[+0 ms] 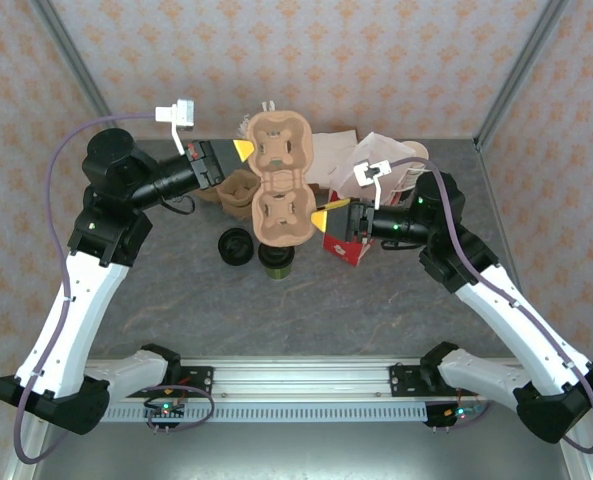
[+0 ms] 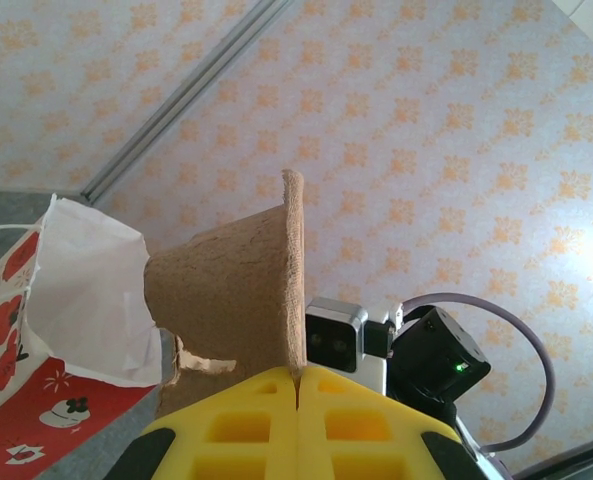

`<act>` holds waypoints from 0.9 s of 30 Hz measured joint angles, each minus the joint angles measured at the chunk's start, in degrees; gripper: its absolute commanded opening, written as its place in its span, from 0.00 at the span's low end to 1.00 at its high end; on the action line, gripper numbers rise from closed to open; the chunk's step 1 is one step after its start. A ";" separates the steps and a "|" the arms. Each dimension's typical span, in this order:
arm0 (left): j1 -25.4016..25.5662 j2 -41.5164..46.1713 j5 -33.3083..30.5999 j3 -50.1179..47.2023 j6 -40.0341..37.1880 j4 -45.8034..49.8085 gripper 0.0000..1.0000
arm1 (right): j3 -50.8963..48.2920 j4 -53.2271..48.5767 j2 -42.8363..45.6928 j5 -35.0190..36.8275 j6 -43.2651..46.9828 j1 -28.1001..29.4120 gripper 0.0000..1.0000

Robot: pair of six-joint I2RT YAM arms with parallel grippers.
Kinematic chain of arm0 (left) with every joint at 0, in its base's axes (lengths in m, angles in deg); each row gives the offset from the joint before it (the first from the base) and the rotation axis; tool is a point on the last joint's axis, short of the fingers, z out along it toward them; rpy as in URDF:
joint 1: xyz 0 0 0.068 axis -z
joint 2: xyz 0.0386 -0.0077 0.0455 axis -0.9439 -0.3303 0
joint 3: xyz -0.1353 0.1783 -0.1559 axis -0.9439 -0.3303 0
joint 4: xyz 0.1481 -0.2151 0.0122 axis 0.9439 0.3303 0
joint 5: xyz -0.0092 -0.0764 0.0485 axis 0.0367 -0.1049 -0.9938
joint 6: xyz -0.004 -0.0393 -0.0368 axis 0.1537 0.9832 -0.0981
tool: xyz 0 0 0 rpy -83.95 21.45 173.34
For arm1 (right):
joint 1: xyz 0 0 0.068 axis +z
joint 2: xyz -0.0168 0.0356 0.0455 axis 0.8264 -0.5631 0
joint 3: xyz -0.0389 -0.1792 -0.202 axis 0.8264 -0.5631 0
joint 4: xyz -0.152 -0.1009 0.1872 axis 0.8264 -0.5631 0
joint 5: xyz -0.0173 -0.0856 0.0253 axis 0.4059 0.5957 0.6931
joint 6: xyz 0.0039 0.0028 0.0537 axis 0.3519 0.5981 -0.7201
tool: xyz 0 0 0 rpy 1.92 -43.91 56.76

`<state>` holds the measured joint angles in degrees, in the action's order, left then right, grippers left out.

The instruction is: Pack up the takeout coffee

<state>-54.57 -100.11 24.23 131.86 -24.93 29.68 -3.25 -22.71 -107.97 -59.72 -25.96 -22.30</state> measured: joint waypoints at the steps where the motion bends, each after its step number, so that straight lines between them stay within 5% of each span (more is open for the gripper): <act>1: 0.11 0.00 -0.02 0.00 0.00 -0.09 0.00 | 0.00 0.26 0.00 -0.44 -0.02 0.09 0.47; 6: 0.74 -0.09 -0.17 0.00 0.00 -0.13 0.00 | 0.00 2.03 0.42 -1.86 -0.04 0.68 0.36; 13: 0.76 -0.26 -0.17 0.00 -0.04 -0.13 0.00 | 0.04 2.78 1.18 -2.56 0.72 0.98 0.00; 16: 0.76 -0.26 -0.20 0.00 -0.09 -0.11 0.00 | 0.20 1.40 1.33 -2.10 1.31 1.03 0.00; 17: 0.79 -0.26 -0.20 0.00 -0.22 0.04 0.06 | 0.37 0.72 1.36 -1.86 1.57 1.05 0.00; 21: 1.57 -0.50 -1.55 2.05 -4.98 4.94 0.64 | 2.36 -4.26 1.42 -0.20 3.82 1.05 0.00; 27: 4.15 0.13 -8.90 9.09 -20.48 17.46 0.71 | 7.56 -15.85 2.43 4.66 8.85 1.14 0.00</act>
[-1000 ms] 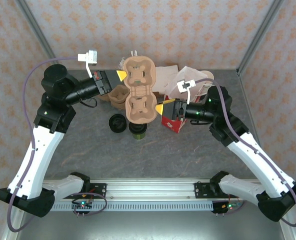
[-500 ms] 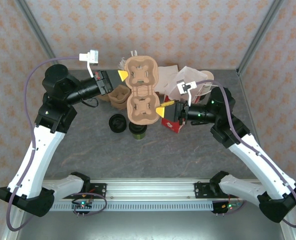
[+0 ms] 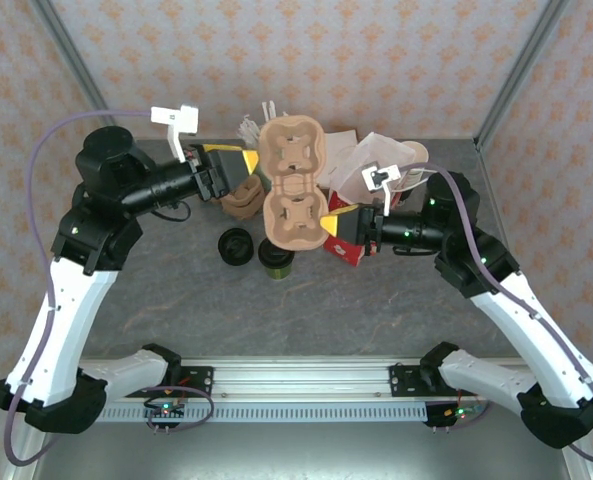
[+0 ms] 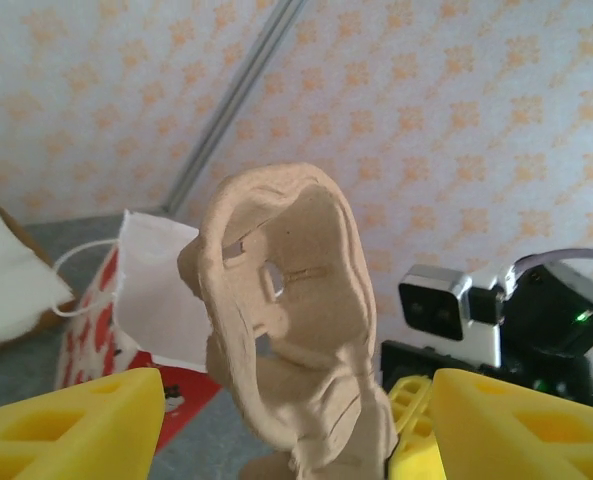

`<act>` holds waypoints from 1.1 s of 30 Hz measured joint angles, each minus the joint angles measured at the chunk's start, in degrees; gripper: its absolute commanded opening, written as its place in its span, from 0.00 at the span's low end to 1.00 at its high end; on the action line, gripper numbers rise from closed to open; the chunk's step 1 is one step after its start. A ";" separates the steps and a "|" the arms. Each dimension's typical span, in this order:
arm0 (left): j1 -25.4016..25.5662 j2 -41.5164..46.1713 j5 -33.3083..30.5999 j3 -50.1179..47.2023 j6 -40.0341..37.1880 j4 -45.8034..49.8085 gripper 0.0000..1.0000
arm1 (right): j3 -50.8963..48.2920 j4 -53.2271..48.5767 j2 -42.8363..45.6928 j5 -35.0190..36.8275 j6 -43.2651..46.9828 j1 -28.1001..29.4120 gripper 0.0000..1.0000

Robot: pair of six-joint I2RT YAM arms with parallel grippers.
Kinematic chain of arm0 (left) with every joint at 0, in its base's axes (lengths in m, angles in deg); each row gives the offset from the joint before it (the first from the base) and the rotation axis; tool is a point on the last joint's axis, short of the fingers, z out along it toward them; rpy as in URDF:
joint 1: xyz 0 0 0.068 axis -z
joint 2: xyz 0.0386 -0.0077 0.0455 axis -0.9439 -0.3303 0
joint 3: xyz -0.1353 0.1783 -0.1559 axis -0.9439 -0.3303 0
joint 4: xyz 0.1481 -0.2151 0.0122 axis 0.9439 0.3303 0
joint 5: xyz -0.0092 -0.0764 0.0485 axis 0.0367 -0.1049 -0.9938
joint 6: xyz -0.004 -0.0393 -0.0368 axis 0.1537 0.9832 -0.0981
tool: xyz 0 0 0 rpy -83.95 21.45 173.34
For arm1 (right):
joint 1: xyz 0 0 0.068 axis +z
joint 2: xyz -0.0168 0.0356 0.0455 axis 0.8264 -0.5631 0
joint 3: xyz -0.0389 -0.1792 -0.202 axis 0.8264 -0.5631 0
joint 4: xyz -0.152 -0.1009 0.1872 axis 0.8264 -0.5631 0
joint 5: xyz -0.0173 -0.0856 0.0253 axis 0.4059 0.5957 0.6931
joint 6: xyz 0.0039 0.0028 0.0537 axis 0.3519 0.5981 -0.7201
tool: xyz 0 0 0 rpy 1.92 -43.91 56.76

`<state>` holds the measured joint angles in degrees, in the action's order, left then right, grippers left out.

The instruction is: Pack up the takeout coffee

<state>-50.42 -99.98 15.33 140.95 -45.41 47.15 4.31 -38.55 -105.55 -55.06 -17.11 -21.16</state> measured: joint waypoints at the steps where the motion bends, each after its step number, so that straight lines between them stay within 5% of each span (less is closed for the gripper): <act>1: 0.85 0.35 -1.25 0.61 -2.49 1.14 0.71 | 0.85 -1.44 0.07 0.63 0.57 0.00 0.00; 14: 23.54 -7.76 -16.79 13.68 -39.01 19.45 0.70 | 8.31 -20.81 -4.55 6.16 2.69 0.00 0.00; 23: 26.62 -17.79 -22.71 14.99 -53.13 28.94 0.67 | 8.37 -25.75 -5.40 5.95 2.67 0.17 0.00; 33: 26.86 -21.64 -27.69 18.38 -58.36 32.24 0.58 | 8.96 -27.02 -5.38 5.25 2.73 0.17 0.00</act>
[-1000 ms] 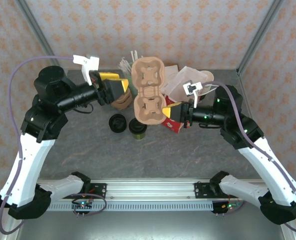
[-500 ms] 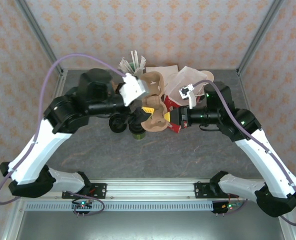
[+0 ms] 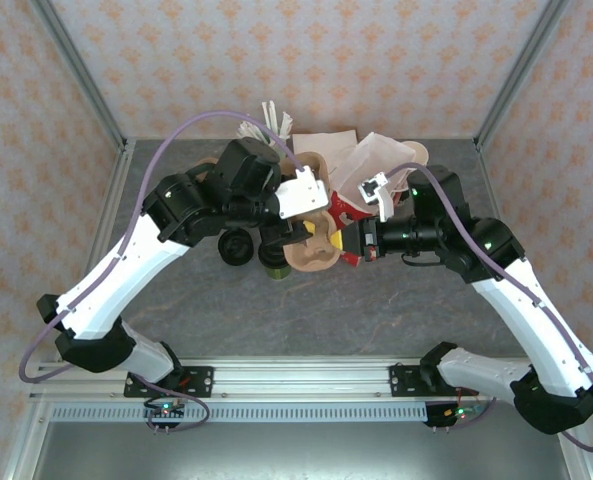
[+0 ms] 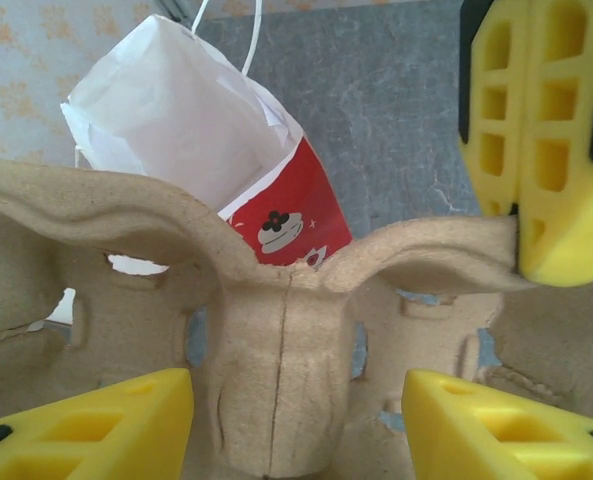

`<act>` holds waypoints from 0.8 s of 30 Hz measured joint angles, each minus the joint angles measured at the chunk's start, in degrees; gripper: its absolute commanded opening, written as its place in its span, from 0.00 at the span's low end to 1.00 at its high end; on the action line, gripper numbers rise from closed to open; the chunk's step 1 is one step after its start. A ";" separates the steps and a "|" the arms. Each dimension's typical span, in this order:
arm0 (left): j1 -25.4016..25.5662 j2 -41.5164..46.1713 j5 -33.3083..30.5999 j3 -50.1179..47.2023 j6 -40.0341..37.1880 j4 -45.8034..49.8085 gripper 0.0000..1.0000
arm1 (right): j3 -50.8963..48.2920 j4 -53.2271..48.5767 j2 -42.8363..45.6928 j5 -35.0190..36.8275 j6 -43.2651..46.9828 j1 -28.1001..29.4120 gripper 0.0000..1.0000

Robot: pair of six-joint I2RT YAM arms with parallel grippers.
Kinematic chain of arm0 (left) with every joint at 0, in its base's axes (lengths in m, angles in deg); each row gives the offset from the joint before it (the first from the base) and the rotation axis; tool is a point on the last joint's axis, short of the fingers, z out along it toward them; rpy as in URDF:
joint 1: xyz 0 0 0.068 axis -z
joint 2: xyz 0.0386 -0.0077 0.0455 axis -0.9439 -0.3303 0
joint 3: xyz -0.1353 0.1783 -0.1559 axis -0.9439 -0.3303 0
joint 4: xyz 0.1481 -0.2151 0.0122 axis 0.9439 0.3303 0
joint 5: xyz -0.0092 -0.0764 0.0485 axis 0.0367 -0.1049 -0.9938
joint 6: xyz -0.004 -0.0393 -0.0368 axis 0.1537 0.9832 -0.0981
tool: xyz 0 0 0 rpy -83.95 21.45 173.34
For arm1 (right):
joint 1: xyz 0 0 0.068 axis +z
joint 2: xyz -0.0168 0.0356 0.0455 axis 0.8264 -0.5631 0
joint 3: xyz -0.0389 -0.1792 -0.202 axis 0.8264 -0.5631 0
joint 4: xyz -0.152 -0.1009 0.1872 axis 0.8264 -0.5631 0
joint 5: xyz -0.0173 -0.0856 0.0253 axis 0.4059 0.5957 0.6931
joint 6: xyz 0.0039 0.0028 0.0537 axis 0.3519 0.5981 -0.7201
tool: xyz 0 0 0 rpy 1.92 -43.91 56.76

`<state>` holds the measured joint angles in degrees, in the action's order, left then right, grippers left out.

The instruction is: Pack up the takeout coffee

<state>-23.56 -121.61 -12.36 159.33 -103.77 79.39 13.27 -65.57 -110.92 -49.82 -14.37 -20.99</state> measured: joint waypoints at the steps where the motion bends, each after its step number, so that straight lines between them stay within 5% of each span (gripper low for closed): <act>1: 0.00 -0.09 -0.20 0.00 -0.24 0.00 0.58 | 0.00 -0.04 0.00 -0.17 0.00 0.00 0.00; 10: 0.00 -1.40 -1.18 0.00 -0.81 0.31 0.58 | 0.00 -0.17 0.11 -0.81 0.00 0.00 0.00; 18: 0.07 -4.15 -0.55 1.64 -1.11 1.64 0.39 | 0.00 -0.17 0.87 -0.79 0.00 0.00 0.00; 24: 0.11 -4.26 -0.07 2.43 -1.42 1.81 0.35 | 0.00 -0.17 1.09 -0.74 0.24 0.00 0.00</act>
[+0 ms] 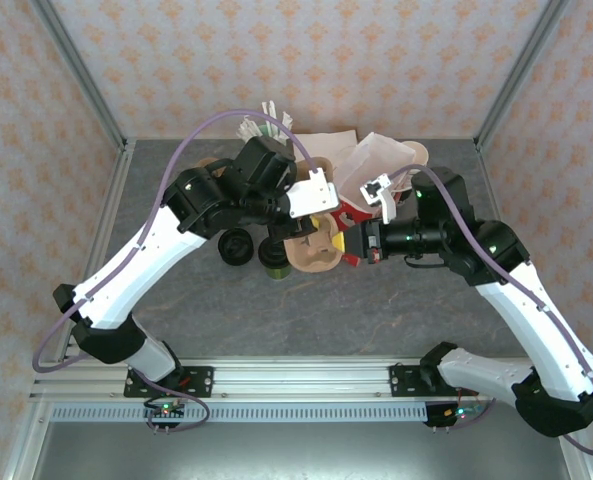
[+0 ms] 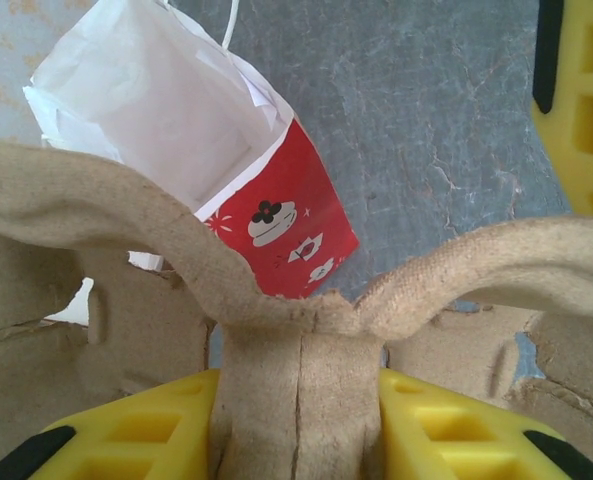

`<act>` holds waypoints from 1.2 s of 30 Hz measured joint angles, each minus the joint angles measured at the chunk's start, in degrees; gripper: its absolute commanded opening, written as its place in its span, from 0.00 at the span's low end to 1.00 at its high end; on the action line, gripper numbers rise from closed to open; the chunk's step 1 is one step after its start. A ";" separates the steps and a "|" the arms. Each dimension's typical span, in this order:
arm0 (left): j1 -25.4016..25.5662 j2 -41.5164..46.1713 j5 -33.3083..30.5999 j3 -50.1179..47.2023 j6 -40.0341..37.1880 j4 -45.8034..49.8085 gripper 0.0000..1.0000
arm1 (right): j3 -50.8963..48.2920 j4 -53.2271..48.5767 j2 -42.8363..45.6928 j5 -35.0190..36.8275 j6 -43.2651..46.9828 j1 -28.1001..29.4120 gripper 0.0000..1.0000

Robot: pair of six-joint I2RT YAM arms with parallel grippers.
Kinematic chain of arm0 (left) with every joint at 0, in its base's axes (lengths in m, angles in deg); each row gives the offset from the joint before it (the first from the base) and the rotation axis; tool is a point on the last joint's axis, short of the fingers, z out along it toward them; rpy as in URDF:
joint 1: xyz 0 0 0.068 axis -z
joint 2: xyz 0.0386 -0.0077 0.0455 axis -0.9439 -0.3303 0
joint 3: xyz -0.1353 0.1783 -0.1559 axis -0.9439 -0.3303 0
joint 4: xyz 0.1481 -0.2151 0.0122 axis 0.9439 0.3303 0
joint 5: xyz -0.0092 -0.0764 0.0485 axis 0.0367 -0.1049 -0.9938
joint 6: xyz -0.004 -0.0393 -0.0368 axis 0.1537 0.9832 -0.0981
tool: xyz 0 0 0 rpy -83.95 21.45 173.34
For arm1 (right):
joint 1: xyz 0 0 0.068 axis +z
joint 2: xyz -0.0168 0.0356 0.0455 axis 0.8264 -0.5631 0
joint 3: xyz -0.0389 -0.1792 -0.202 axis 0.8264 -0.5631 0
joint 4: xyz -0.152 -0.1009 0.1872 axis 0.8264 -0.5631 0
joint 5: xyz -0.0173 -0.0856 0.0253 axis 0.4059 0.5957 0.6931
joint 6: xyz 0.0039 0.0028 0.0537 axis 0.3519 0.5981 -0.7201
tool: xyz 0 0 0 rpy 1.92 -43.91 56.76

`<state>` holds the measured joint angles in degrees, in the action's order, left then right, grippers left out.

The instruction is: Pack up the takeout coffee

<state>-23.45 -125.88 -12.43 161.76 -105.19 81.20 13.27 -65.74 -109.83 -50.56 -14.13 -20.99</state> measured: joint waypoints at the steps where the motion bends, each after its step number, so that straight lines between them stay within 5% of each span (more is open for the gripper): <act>1: 0.00 0.00 0.02 0.00 0.00 0.00 0.34 | 0.00 0.00 0.07 0.09 0.04 0.00 0.00; 11: 0.00 0.00 -1.14 0.07 0.70 -0.11 0.31 | 0.00 -0.31 2.25 7.74 -0.15 -0.02 0.44; 15: 0.00 0.04 -2.43 0.04 1.60 -0.46 0.31 | 0.26 -1.86 4.94 16.92 -0.98 -0.96 0.47; 25: -0.44 1.09 -2.80 0.04 4.81 -2.12 0.34 | 5.31 -7.54 1.55 53.99 -9.14 -2.97 0.61; 36: -1.25 4.66 -0.59 -0.04 7.34 -4.46 0.34 | -0.79 -1.55 -3.65 57.18 -16.33 -6.43 0.70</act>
<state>-24.70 -121.22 -13.02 161.71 -97.84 76.74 12.48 -67.29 -113.48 6.62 -30.46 -27.41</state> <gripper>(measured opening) 0.346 0.697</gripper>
